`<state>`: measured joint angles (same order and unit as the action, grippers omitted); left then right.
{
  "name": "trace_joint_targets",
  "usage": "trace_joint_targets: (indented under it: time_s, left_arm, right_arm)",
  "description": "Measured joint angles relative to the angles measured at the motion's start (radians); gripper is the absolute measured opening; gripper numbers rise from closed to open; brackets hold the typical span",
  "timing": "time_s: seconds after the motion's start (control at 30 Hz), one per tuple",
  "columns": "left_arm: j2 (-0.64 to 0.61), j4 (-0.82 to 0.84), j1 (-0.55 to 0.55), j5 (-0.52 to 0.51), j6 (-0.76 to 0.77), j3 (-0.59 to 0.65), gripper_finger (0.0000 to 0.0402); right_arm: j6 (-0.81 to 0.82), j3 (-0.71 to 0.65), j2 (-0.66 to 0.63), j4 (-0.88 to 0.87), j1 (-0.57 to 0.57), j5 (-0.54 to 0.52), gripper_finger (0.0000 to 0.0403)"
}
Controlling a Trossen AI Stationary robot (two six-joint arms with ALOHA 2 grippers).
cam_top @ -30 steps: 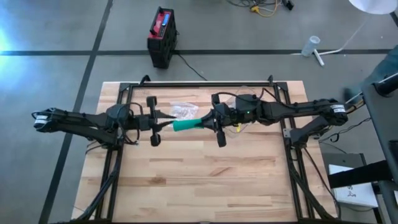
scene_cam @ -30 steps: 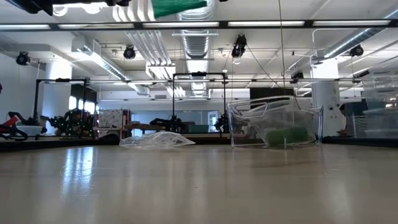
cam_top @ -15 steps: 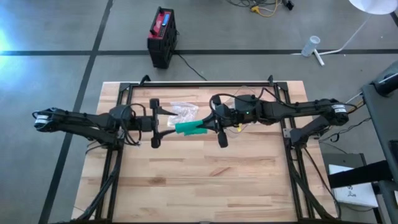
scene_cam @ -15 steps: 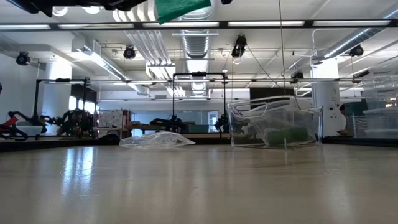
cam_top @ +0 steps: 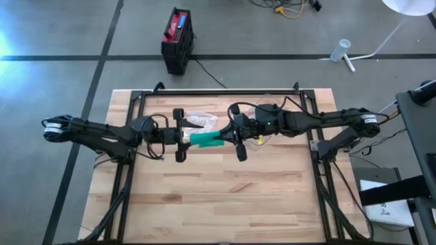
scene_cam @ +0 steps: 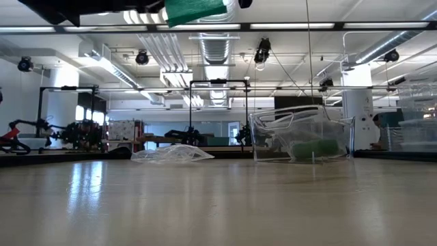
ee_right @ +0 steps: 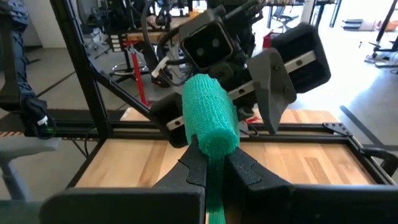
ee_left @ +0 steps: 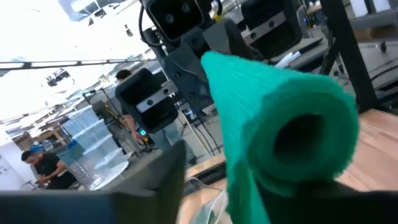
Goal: Roll bandage
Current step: Roll the dark green bandage
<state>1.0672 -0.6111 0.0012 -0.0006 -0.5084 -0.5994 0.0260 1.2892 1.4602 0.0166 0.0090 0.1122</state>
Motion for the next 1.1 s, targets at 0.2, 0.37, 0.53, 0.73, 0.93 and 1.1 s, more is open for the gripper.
trace_joint_targets:
  time_s: [0.2, 0.37, 0.53, 0.73, 0.93, 1.1]
  left_arm:
    - [0.044, 0.005, 0.001, 0.0, 0.0, -0.036, 0.0019]
    - [0.053, 0.009, 0.001, -0.04, 0.012, -0.044, 0.0005]
    - [0.025, 0.032, 0.001, -0.115, 0.012, -0.039, 0.0001]
    - [-0.031, 0.073, 0.0, -0.111, 0.018, -0.033, 0.0]
    - [-0.056, 0.088, 0.0, -0.037, 0.045, -0.037, 0.0]
    - [-0.039, 0.083, 0.001, -0.042, 0.076, -0.039, 0.0]
  right_arm:
    - [-0.001, 0.0, 0.001, 0.019, 0.0, 0.0, 0.0009]
    - [-0.006, 0.0, 0.001, 0.017, 0.0, 0.0, 0.0009]
    - [-0.141, 0.0, 0.001, 0.011, 0.015, -0.005, 0.0009]
    - [-0.427, -0.001, 0.001, 0.033, 0.056, -0.04, 0.0009]
    - [-0.528, -0.001, 0.03, 0.038, 0.068, -0.064, 0.0009]
    - [-0.577, -0.001, 0.043, 0.042, 0.065, -0.072, 0.0009]
